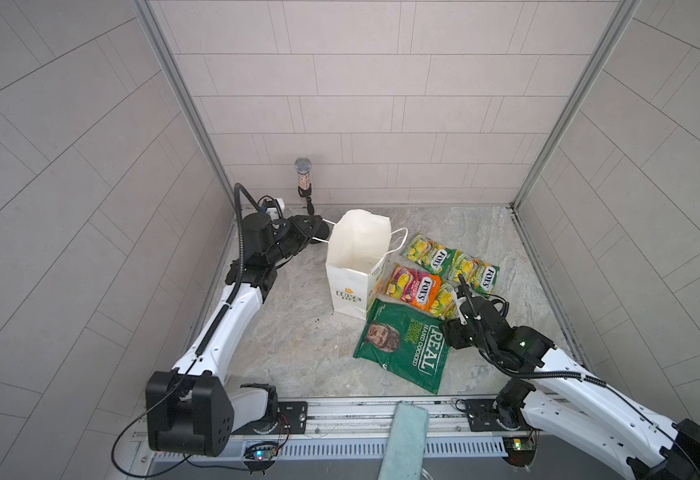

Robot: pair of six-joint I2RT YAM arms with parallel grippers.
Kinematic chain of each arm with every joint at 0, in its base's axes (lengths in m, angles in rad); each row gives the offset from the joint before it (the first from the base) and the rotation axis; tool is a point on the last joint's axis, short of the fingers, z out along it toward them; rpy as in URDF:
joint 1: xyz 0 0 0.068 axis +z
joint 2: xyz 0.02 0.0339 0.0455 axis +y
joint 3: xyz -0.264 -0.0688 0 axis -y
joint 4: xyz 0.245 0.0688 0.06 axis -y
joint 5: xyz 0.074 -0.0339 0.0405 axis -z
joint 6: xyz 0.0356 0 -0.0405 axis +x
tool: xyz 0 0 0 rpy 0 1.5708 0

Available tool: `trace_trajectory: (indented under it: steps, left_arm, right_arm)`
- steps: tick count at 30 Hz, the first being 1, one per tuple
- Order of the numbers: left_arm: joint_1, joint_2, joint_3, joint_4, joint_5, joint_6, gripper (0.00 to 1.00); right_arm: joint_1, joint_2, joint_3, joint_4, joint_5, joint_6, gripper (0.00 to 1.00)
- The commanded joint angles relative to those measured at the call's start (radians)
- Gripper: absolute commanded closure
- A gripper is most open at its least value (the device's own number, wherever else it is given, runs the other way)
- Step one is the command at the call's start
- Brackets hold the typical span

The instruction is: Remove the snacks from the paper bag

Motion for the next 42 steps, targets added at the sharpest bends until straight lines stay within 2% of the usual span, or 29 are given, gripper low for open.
trace_trajectory:
  steps: [1, 5, 8, 12, 15, 20, 24, 27, 33, 39, 42]
  left_arm:
    - [0.035, -0.01, 0.032, -0.033, 0.034, 0.049, 0.46]
    - [0.091, -0.036, 0.048, -0.087, 0.04, 0.096, 0.25]
    - [0.125, -0.051, 0.082, -0.183, 0.044, 0.192, 0.16]
    - [0.159, -0.072, 0.159, -0.403, -0.024, 0.393, 0.12]
    - [0.164, -0.098, 0.19, -0.523, -0.14, 0.51, 0.09]
    - [0.163, -0.163, 0.168, -0.594, -0.357, 0.599, 0.06]
    - [0.163, -0.209, 0.112, -0.576, -0.499, 0.608, 0.05]
    - [0.163, -0.235, 0.052, -0.553, -0.581, 0.59, 0.05]
    - [0.163, -0.243, -0.057, -0.533, -0.711, 0.553, 0.05]
    - [0.163, -0.252, -0.225, -0.364, -0.828, 0.513, 0.05]
    - [0.163, -0.257, -0.337, -0.207, -0.883, 0.541, 0.05]
  right_arm:
    - [-0.006, -0.009, -0.016, -0.017, 0.026, 0.014, 0.3]
    - [-0.006, -0.01, -0.02, -0.007, 0.059, 0.026, 0.3]
    - [-0.006, -0.012, -0.028, 0.005, 0.112, 0.045, 0.3]
    - [-0.011, -0.023, -0.035, 0.023, 0.223, 0.079, 0.3]
    - [-0.023, -0.033, -0.041, 0.046, 0.336, 0.091, 0.3]
    - [-0.048, -0.028, -0.021, 0.057, 0.53, 0.099, 0.3]
    - [-0.077, -0.029, -0.013, 0.117, 0.675, 0.058, 0.3]
    - [-0.131, -0.026, -0.012, 0.185, 0.739, 0.007, 0.3]
    - [-0.265, -0.019, -0.044, 0.347, 0.752, -0.089, 0.3]
    - [-0.377, 0.066, -0.141, 0.644, 0.755, -0.209, 0.3]
    - [-0.412, 0.125, -0.198, 0.825, 0.761, -0.266, 0.3]
